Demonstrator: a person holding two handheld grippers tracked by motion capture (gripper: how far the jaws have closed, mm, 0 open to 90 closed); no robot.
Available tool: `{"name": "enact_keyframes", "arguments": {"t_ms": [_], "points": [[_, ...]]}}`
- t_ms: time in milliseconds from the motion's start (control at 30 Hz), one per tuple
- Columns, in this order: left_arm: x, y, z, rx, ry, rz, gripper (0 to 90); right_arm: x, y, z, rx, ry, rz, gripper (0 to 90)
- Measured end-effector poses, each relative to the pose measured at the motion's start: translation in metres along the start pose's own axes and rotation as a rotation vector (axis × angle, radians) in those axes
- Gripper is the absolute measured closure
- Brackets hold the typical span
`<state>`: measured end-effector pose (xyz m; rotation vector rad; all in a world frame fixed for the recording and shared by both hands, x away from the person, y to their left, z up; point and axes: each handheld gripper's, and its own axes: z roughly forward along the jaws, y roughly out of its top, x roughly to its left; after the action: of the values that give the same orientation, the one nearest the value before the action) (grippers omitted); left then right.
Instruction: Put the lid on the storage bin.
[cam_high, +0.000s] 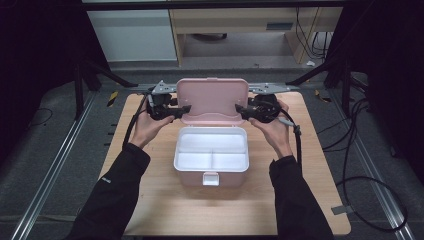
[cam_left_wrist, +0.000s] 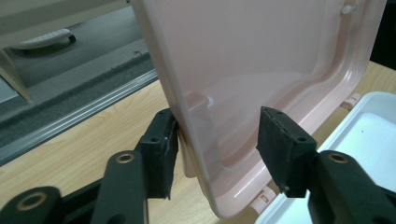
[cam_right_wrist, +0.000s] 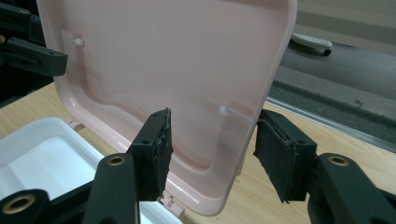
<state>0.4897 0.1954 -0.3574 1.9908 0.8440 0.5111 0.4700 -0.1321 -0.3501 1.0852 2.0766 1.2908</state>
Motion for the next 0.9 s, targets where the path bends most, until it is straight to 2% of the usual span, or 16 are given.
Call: {"name": "enact_keyframes", "arguments": {"t_ms": [33,67,133,367,500,533,600,700,900], "points": [[0.0,0.0,0.0,0.0,0.0,0.0,45.3,0.002,-0.001,-0.002,0.002,-0.004,-0.004,46.2],[-0.005,-0.002,-0.002,-0.003,0.008,0.022,43.3,0.004,-0.002,-0.003,0.004,-0.01,-0.015,46.2],[-0.007,-0.003,-0.004,-0.002,0.013,0.036,42.5,0.006,-0.003,-0.004,0.008,-0.012,-0.019,46.2],[-0.015,-0.008,-0.02,-0.007,-0.007,0.052,39.3,0.016,-0.011,-0.014,0.011,0.009,-0.031,46.2],[-0.016,-0.014,-0.028,-0.028,-0.022,0.038,39.0,0.021,-0.015,-0.019,0.007,0.018,-0.046,47.9],[-0.017,-0.017,-0.031,-0.037,-0.026,0.035,38.8,0.024,-0.016,-0.021,0.011,0.011,-0.064,47.7],[-0.018,-0.018,-0.032,-0.035,-0.027,0.035,38.6,0.026,-0.016,-0.022,0.011,0.009,-0.071,47.7],[-0.023,-0.022,-0.036,-0.03,-0.026,0.052,37.3,0.029,-0.018,-0.025,0.006,0.013,-0.07,47.6],[-0.032,-0.029,-0.049,-0.037,-0.054,0.075,37.3,0.036,-0.027,-0.032,0.014,0.028,-0.08,47.4]]}}
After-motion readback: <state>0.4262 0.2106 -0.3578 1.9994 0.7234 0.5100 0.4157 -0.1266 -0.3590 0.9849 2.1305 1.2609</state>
